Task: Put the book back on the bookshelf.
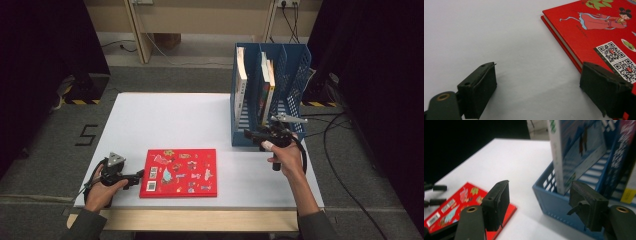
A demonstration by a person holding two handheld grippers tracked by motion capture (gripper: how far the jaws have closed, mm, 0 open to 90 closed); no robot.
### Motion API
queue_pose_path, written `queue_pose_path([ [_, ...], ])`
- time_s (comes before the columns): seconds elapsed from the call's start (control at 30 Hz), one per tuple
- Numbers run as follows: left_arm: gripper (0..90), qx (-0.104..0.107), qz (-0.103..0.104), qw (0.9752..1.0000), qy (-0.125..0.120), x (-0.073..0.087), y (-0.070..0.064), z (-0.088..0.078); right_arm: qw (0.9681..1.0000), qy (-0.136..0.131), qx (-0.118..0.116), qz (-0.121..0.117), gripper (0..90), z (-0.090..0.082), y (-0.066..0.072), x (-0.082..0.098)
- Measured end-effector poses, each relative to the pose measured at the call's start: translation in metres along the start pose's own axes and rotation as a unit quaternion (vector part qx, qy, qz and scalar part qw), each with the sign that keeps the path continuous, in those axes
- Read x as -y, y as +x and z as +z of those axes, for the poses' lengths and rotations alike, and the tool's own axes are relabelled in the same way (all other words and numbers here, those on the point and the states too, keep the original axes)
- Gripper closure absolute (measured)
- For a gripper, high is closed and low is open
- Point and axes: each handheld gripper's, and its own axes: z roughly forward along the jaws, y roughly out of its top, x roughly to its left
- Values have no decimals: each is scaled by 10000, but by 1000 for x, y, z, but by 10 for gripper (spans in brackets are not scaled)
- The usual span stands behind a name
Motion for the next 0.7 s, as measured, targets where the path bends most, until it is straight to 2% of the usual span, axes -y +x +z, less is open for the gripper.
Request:
queue_pose_path([
  [0.13, 128, 3, 2, 10000, -4, 0, 0, 0, 9998, 71, -165, 40, 303, 2, 5, 6],
  [0.37, 129, 0, 2, 10000, -7, 0, 0, 0, 9996, 229, -141, -124, 274, 5, 15, 16],
  [0.7, 130, 3, 4, 10000, -7, 0, 0, 0, 9987, 462, -202, -117, 261, 12, 25, 28],
])
